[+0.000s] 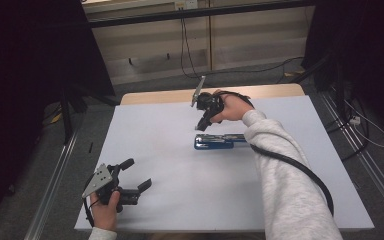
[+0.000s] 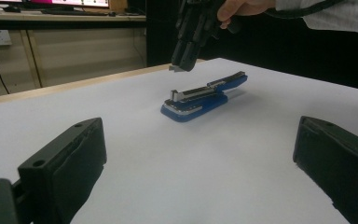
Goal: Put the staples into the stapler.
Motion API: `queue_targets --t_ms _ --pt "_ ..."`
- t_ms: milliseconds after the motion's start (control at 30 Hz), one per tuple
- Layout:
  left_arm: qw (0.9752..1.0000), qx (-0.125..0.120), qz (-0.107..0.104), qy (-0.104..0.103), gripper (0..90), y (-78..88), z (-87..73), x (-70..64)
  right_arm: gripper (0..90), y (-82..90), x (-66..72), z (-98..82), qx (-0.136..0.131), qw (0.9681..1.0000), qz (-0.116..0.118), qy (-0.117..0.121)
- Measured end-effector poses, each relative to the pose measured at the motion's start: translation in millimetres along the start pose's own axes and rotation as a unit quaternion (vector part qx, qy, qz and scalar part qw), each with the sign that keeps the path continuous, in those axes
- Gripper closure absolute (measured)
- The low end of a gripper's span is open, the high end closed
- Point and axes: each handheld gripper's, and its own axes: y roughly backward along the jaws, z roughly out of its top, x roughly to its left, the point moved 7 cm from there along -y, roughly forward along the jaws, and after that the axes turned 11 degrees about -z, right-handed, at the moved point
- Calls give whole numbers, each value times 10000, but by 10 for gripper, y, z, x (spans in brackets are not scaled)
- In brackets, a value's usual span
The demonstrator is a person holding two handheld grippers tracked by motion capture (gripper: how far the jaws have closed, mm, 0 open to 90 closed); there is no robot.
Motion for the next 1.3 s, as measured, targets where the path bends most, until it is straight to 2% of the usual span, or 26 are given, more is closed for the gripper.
queue_targets --t_ms 500,1300 --pt "10000 -17 48 -21 27 7 11 0 783 -50 21 -75 0 10000 36 -60" --pt "10000 -16 27 -70 29 6 14 -3 783 -185 71 -135 131 9999 45 54"
